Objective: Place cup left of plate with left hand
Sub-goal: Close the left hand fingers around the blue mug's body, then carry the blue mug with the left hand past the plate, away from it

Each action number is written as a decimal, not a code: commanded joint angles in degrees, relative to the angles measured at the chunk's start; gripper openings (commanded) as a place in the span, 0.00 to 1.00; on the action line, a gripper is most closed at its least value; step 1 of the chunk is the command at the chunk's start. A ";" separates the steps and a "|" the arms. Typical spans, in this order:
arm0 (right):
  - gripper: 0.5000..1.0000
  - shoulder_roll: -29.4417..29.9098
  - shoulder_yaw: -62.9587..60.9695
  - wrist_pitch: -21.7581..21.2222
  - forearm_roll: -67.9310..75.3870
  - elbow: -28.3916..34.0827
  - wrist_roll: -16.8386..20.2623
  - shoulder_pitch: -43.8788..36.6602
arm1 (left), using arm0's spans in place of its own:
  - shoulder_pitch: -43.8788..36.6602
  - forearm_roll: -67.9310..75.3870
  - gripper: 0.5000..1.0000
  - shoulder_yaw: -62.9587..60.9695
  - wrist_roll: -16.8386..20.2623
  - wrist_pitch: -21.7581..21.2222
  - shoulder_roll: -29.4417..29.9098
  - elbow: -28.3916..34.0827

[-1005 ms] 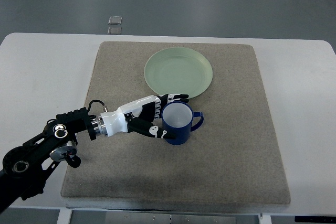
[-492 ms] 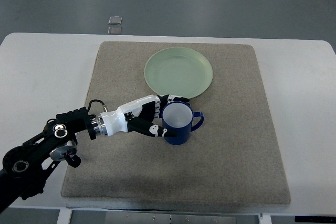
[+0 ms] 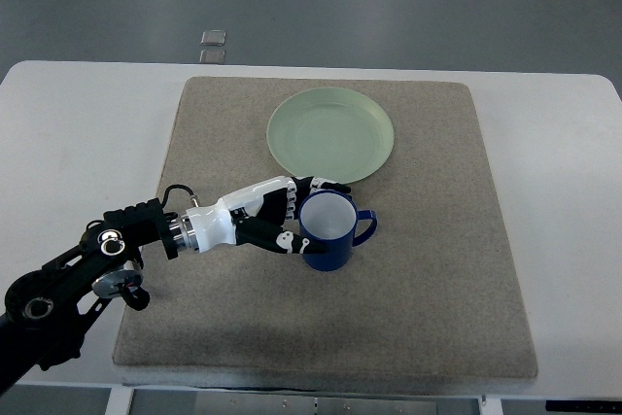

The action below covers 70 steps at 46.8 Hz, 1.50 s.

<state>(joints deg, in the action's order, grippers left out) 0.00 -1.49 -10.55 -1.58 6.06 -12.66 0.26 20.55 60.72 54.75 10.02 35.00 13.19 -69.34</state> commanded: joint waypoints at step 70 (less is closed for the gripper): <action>0.86 0.00 0.00 0.01 0.00 0.00 0.00 0.00 | 5.03 -1.22 0.41 15.38 0.18 0.00 3.42 -0.09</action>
<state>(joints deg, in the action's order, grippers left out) 0.00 -1.49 -10.55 -1.58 6.06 -12.67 0.27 25.62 59.61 67.32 10.16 35.00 15.84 -69.68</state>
